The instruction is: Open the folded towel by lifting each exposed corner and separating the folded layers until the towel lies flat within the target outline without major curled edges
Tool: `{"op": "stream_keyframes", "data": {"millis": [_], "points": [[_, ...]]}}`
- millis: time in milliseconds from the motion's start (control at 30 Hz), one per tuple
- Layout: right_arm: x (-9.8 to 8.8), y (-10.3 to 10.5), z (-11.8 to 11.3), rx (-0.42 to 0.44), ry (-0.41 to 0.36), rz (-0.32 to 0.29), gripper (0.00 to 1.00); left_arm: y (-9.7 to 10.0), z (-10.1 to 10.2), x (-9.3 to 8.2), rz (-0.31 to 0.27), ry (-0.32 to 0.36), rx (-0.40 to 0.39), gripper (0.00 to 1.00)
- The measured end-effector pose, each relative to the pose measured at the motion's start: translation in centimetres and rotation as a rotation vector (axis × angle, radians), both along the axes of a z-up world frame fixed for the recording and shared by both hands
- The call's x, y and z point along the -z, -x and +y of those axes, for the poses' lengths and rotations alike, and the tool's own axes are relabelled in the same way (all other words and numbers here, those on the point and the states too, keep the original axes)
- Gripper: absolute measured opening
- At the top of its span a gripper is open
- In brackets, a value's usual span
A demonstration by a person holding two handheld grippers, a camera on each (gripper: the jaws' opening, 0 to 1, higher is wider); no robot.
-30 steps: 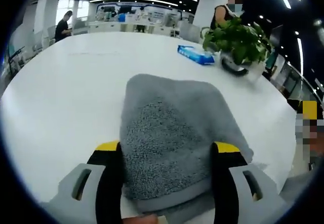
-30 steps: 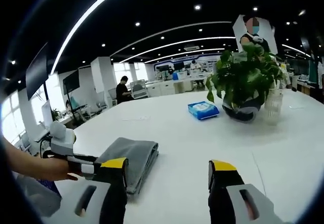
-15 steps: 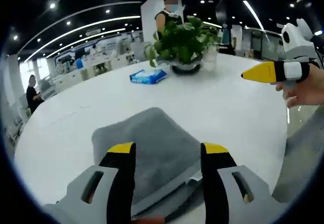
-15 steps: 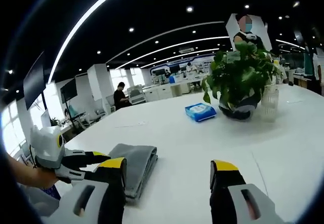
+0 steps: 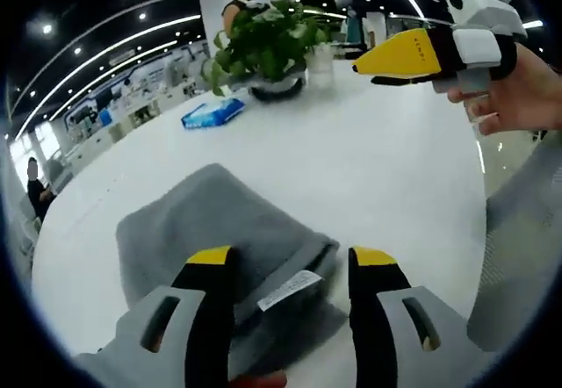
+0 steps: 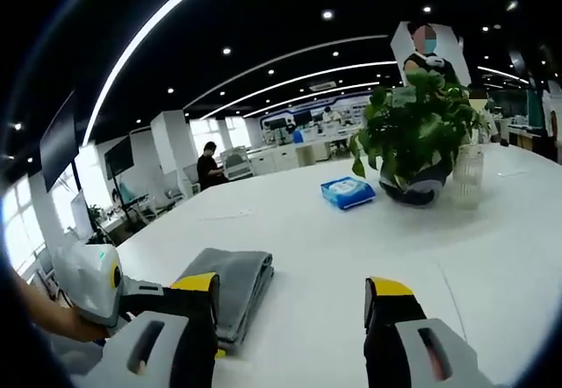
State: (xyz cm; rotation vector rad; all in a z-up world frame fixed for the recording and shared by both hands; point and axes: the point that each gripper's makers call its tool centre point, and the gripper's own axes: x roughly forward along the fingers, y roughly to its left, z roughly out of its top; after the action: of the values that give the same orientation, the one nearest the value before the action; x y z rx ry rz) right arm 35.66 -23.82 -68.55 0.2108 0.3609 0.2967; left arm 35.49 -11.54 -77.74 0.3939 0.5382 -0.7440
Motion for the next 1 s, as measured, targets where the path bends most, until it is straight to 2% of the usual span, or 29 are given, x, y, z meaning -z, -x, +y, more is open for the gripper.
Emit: {"op": "stream_keyframes", "data": {"millis": [133, 200, 267, 400, 600, 733, 800, 1000], "points": [[0.2, 0.0, 0.0, 0.002, -0.003, 0.009, 0.66, -0.2, 0.6, 0.8, -0.025, -0.081, 0.018, 0.46], [0.3, 0.0, 0.0, 0.001, -0.002, 0.011, 0.66, -0.5, 0.7, 0.5, -0.019, -0.063, -0.001, 0.42], [0.2, 0.0, -0.1, 0.002, 0.003, 0.01, 0.66, -0.5, 0.7, 0.3, 0.02, -0.005, -0.038, 0.41], [0.4, 0.0, -0.1, 0.003, 0.0, 0.016, 0.66, -1.0, 1.3, 0.1, 0.015, -0.009, -0.045, 0.32], [0.5, 0.0, 0.0, 0.0, 0.003, 0.018, 0.66, -1.3, 1.7, -0.2, 0.032, 0.019, -0.074, 0.24], [0.5, 0.1, 0.0, -0.002, 0.004, 0.019, 0.66, -1.7, 2.0, -0.9, 0.058, 0.081, -0.109, 0.13], [0.5, 0.1, 0.1, -0.004, 0.003, 0.02, 0.66, -1.7, 2.1, -1.1, 0.074, 0.101, -0.122, 0.12], [0.6, 0.1, 0.2, -0.01, 0.004, 0.023, 0.66, -1.9, 2.5, -1.9, 0.066, 0.131, -0.146, 0.09]]}}
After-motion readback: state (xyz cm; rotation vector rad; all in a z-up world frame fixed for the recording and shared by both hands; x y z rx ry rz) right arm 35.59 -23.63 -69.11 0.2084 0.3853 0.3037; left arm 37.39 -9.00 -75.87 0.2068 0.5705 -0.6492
